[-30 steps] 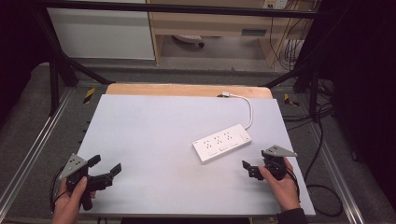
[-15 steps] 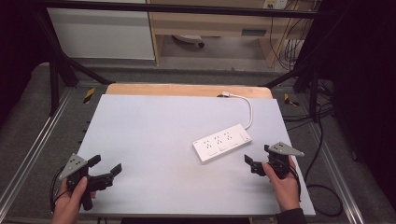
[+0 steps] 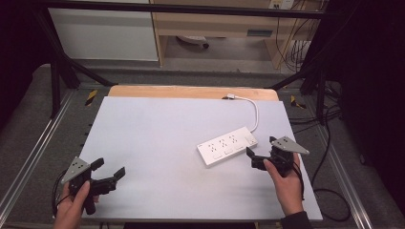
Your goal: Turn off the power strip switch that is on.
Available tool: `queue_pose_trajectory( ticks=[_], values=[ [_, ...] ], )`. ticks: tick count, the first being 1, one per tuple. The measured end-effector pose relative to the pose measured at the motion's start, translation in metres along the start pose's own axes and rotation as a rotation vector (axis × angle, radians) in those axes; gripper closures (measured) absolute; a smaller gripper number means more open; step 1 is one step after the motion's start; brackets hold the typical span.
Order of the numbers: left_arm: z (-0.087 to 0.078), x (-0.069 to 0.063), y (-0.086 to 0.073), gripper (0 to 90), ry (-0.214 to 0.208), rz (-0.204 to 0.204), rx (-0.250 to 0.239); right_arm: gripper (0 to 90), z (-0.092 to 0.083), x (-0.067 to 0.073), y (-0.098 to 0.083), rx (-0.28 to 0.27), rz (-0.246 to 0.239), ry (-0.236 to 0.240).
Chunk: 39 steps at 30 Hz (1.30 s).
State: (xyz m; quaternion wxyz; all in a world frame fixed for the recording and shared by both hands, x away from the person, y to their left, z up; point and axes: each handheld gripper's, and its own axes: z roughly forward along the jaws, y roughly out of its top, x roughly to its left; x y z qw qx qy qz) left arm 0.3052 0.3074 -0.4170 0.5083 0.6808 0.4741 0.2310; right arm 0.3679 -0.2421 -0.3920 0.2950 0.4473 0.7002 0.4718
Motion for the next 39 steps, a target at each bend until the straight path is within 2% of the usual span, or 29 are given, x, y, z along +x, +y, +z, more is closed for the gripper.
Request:
queue_pose_trajectory(
  ticks=[2, 5, 10, 13, 18, 23, 26, 32, 33, 34, 39],
  values=[
    [0.001, 0.000, 0.000, 5.7, 0.001, 0.002, 0.002, 3.8, 0.000, 0.002, 0.004, 0.001, -0.012, 0.005],
    [0.002, -0.001, 0.000, 5.7, -0.004, 0.005, 0.002, 4.0, -0.002, 0.002, 0.010, -0.012, 0.011, 0.024],
    [0.006, -0.002, 0.000, 5.7, -0.005, 0.007, 0.002, 4.5, -0.003, -0.001, 0.021, -0.026, 0.004, 0.008],
    [0.011, -0.002, 0.002, 5.8, -0.002, 0.006, 0.001, 4.4, 0.000, -0.003, 0.024, -0.032, -0.004, 0.006],
    [0.028, 0.001, 0.006, 5.9, 0.015, 0.040, 0.023, 4.7, 0.005, -0.004, 0.030, -0.037, -0.011, 0.008],
    [0.039, 0.006, 0.013, 5.9, 0.019, 0.021, 0.008, 5.9, 0.013, -0.007, 0.039, -0.041, -0.010, 0.016],
    [0.039, 0.007, 0.013, 6.0, 0.015, 0.008, 0.004, 5.4, 0.017, -0.008, 0.045, -0.045, 0.001, 0.022],
    [0.035, 0.006, 0.012, 5.9, 0.014, 0.004, 0.005, 4.3, 0.020, -0.007, 0.048, -0.045, -0.007, 0.027],
    [0.032, 0.006, 0.012, 6.0, -0.008, -0.044, -0.005, 4.2, 0.020, -0.004, 0.050, -0.071, -0.011, 0.010],
    [0.030, 0.006, 0.012, 6.1, -0.018, -0.057, -0.013, 4.1, 0.021, -0.002, 0.051, -0.080, -0.014, 0.001],
    [0.023, 0.007, 0.011, 6.0, 0.001, -0.051, -0.025, 4.9, 0.030, 0.006, 0.055, -0.081, -0.040, -0.006]
  ],
)
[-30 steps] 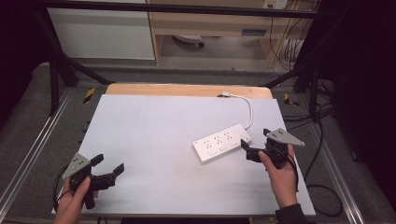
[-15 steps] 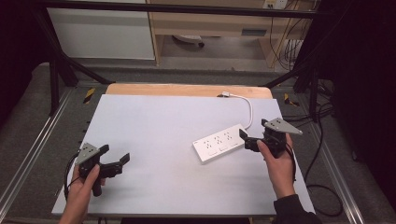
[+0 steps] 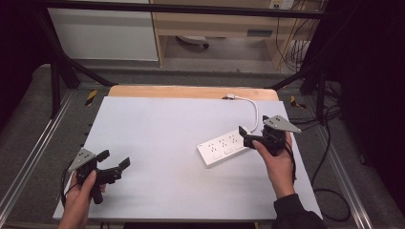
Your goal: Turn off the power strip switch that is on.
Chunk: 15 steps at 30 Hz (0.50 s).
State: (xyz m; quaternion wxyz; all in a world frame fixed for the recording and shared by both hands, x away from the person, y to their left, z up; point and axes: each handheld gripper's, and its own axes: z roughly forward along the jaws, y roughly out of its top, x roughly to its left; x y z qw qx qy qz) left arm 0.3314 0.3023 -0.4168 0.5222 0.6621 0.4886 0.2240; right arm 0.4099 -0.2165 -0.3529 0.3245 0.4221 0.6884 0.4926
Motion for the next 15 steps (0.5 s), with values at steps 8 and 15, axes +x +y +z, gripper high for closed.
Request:
queue_pose_trajectory(
  ticks=[8, 15],
  values=[
    [-0.001, 0.002, 0.000, 6.0, 0.016, 0.011, 0.004, 6.1, 0.013, 0.014, 0.001, 0.031, -0.012, 0.048],
    [0.000, 0.002, -0.001, 5.9, 0.011, 0.020, 0.018, 10.3, 0.017, 0.020, 0.001, 0.042, -0.014, 0.059]
  ],
)
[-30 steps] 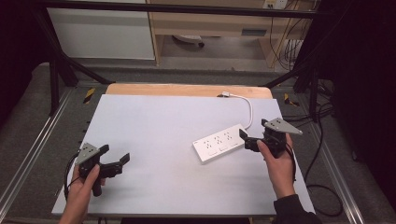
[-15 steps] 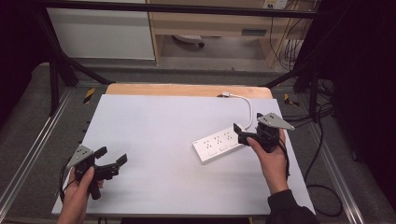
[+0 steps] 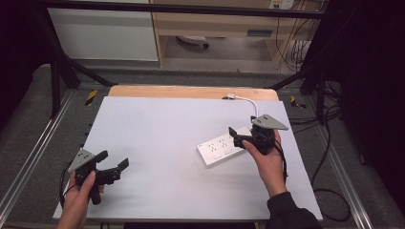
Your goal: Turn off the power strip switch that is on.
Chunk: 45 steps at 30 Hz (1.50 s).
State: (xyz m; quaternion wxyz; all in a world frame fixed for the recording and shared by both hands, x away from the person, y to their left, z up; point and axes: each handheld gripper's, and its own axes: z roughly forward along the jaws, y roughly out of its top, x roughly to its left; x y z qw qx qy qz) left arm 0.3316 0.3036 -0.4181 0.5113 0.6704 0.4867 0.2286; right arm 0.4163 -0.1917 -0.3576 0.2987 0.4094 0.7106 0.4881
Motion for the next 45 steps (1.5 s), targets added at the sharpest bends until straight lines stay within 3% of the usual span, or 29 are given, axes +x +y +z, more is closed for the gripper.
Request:
queue_pose_trajectory(
  ticks=[12, 23, 27, 35, 45],
  values=[
    [0.000, 0.000, 0.000, 5.9, -0.001, 0.009, 0.005, 51.6, 0.002, 0.005, -0.002, -0.021, -0.026, 0.037],
    [0.001, -0.002, -0.001, 5.9, -0.004, 0.017, 0.013, 72.0, 0.002, 0.011, -0.007, -0.044, -0.035, 0.085],
    [0.000, -0.002, -0.001, 6.0, -0.004, 0.013, 0.008, 80.3, 0.002, 0.013, -0.008, -0.059, -0.064, 0.088],
    [0.000, -0.002, 0.000, 6.0, -0.006, 0.019, 0.011, 87.6, 0.006, 0.013, -0.018, -0.038, -0.083, 0.093],
    [-0.001, -0.002, 0.000, 6.0, -0.006, 0.021, 0.009, 90.0, 0.010, 0.007, -0.028, -0.013, -0.037, 0.107]
  ],
)
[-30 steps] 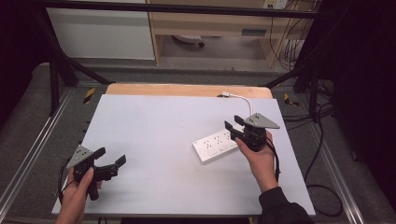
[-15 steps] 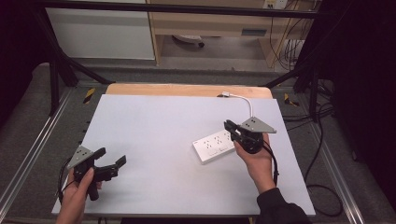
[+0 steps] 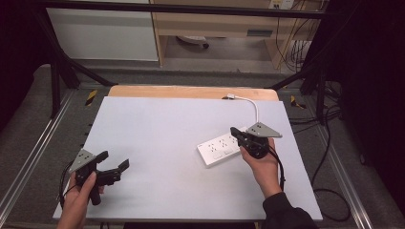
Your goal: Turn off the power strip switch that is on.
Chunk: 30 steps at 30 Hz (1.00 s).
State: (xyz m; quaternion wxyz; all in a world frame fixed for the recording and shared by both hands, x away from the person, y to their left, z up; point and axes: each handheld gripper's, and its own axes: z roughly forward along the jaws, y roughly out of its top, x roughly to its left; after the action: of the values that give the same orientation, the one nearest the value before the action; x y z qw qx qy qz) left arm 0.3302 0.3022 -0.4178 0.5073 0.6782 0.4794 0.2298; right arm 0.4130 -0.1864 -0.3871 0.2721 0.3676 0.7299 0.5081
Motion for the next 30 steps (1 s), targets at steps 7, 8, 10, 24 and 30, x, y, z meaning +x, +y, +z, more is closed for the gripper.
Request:
queue_pose_trajectory(
  ticks=[7, 8, 10, 24, 30],
  values=[
    [0.001, -0.001, 0.000, 6.0, -0.001, 0.007, 0.005, 90.0, 0.003, -0.008, -0.010, 0.033, 0.036, -0.009],
    [0.001, -0.001, 0.000, 6.0, -0.003, 0.007, 0.008, 90.0, 0.003, -0.009, -0.011, 0.037, 0.044, -0.012],
    [0.001, -0.001, -0.001, 6.0, -0.003, 0.009, 0.007, 90.0, 0.004, -0.011, -0.013, 0.043, 0.055, -0.015],
    [-0.001, -0.002, 0.000, 6.0, -0.002, 0.017, 0.011, 90.0, 0.009, -0.014, -0.025, 0.084, 0.089, -0.002],
    [-0.001, -0.002, 0.000, 6.0, -0.001, 0.013, 0.010, 90.0, 0.012, -0.013, -0.029, 0.098, 0.097, 0.008]
  ],
)
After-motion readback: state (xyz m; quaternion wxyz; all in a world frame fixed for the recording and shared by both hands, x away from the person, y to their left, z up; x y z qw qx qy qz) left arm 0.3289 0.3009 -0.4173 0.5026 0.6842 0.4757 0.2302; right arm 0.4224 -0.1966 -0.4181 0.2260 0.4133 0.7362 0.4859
